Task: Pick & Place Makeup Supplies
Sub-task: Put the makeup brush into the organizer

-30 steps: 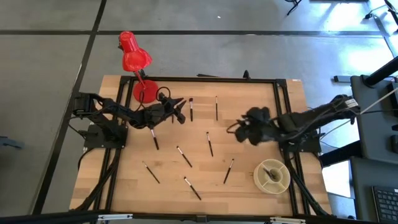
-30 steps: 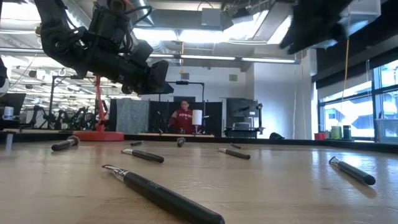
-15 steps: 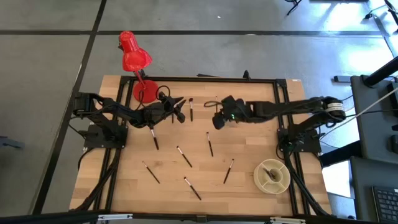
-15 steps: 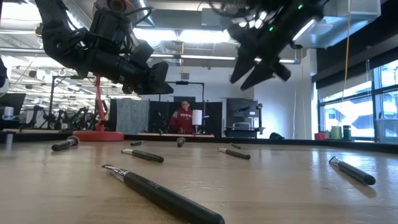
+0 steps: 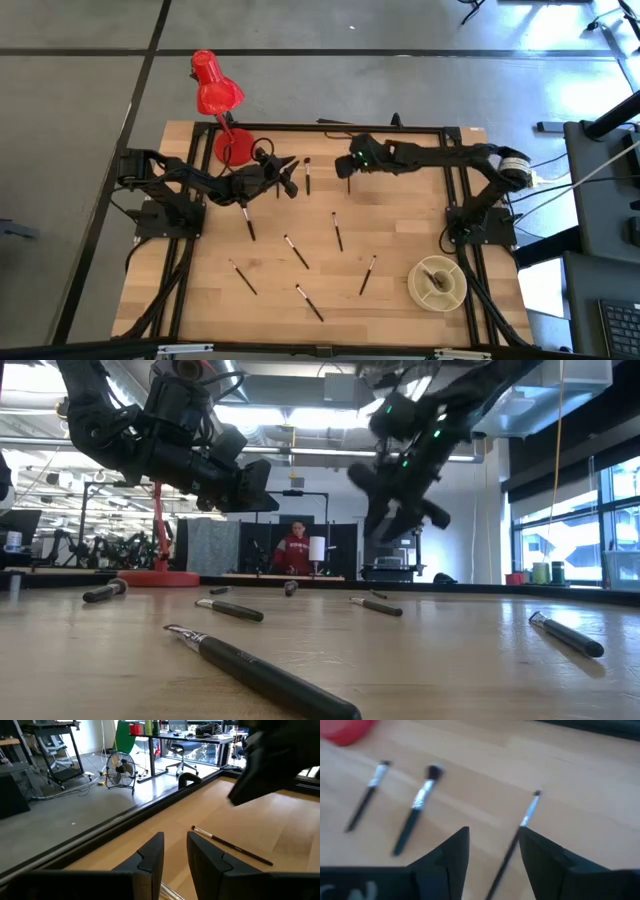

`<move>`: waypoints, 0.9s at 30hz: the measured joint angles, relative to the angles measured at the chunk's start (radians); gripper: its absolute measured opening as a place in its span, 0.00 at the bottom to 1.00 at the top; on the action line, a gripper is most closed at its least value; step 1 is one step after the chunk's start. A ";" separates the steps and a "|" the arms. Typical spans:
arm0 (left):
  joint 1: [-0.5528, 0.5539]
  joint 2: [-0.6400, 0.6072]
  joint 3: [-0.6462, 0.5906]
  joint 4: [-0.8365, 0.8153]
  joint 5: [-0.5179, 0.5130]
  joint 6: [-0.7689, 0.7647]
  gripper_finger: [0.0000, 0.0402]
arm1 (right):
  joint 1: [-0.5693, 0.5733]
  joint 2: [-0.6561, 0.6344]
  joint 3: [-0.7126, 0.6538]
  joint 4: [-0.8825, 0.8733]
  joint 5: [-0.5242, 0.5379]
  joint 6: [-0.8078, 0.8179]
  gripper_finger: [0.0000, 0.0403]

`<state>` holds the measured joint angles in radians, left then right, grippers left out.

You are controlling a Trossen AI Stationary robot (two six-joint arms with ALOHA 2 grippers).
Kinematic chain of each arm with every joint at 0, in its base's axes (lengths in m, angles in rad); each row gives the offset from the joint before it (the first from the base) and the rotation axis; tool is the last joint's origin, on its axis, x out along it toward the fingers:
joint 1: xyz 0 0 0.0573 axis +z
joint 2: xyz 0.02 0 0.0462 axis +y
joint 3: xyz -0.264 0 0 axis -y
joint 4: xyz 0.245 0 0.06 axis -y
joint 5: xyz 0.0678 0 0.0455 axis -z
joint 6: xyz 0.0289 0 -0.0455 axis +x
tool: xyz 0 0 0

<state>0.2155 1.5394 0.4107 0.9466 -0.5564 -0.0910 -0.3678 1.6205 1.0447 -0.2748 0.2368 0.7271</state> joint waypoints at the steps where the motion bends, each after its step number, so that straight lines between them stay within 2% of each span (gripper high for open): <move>1: 0.001 0.000 0.000 0.001 0.000 0.000 0.20 | -0.014 0.030 0.021 -0.007 -0.010 0.000 0.40; 5: 0.011 0.000 0.000 0.011 0.000 0.003 0.20 | -0.063 0.160 0.148 -0.062 -0.029 -0.031 0.35; 14: 0.018 0.000 0.000 0.014 0.000 0.035 0.19 | -0.117 0.390 0.439 -0.387 0.011 -0.085 0.28; 27: 0.018 0.000 0.000 0.014 0.001 0.026 0.19 | -0.140 0.483 0.470 -0.371 0.009 -0.075 0.23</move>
<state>0.2333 1.5394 0.4107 0.9607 -0.5555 -0.0647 -0.5078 2.1039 1.5144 -0.6456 0.2458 0.6526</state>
